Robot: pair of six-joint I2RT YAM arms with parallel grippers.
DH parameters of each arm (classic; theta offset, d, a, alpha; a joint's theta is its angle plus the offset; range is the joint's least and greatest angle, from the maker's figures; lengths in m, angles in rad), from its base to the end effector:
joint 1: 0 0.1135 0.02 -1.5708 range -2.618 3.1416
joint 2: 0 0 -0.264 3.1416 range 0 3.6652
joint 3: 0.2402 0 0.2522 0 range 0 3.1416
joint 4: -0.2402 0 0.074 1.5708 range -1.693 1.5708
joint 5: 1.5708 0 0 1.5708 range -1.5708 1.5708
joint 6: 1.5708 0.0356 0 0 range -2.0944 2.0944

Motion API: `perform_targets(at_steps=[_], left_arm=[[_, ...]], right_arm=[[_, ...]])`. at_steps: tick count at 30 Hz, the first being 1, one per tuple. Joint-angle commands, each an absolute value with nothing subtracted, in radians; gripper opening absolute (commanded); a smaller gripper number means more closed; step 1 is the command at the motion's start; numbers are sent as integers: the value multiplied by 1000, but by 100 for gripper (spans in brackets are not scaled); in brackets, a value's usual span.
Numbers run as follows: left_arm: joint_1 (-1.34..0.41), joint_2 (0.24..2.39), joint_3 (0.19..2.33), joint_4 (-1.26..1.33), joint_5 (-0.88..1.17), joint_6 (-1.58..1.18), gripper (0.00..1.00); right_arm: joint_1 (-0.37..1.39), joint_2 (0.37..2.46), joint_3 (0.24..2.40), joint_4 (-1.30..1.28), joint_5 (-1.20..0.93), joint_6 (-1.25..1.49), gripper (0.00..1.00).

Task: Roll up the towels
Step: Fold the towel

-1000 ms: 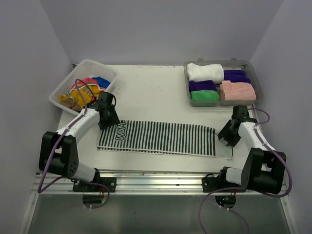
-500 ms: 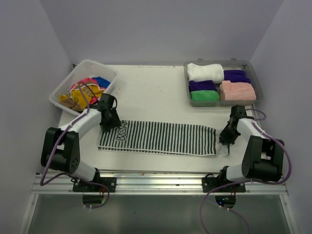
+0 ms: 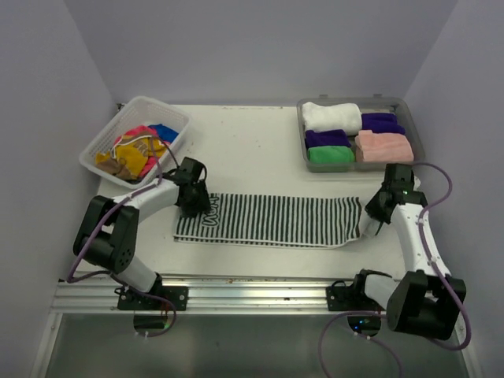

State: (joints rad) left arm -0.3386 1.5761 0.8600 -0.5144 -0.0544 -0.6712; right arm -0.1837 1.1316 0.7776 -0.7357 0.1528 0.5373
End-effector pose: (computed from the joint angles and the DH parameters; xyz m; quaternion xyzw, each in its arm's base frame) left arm 0.2668 -0.0919 0.1587 -0.1676 0.9708 -0.0584 0.1611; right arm 0.2043 -0.0435 0.2270 0.3586 0.8997 -0.0312 0.2469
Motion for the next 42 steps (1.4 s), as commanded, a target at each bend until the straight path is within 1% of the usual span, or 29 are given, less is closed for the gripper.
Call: perform_targets(at_steps=[1,6,8,11,12,16,20,22,27,31,35,42], left_arm=[[-448,1669,857,-404,126,-762,56],[-619,1759,966,-408,135,-788,56],[-658,1781,1032,-426,132,-784,56],[-699,1776,1101,-465,120,-762,56],[-696,1743,1114,-477,106,-752,56],[-647,1646,1149,-544,97,-701,58],[-530,1562,1091,-561,126,-678,59],[-502,1549,1037,-560,117,-669,59],[-469,1565,942,-511,117,-672,55],[-469,1614,904,-465,132,-687,50],[-469,1649,888,-446,132,-683,49],[-469,1680,874,-422,146,-675,43]], right_arm=[[-183,1040,909,-811,204,519,0],[-161,1003,1053,-874,146,509,0],[-137,1000,1090,-896,135,514,0],[-37,1006,1158,-920,167,538,0],[33,1011,1192,-925,188,546,0],[133,1046,1235,-937,206,589,0],[240,1072,1226,-911,209,623,0],[282,1086,1223,-896,221,649,0],[446,1156,1236,-870,268,705,0],[561,1225,1259,-842,307,753,0],[694,1322,1308,-818,348,801,0],[856,1571,1462,-815,397,853,0]])
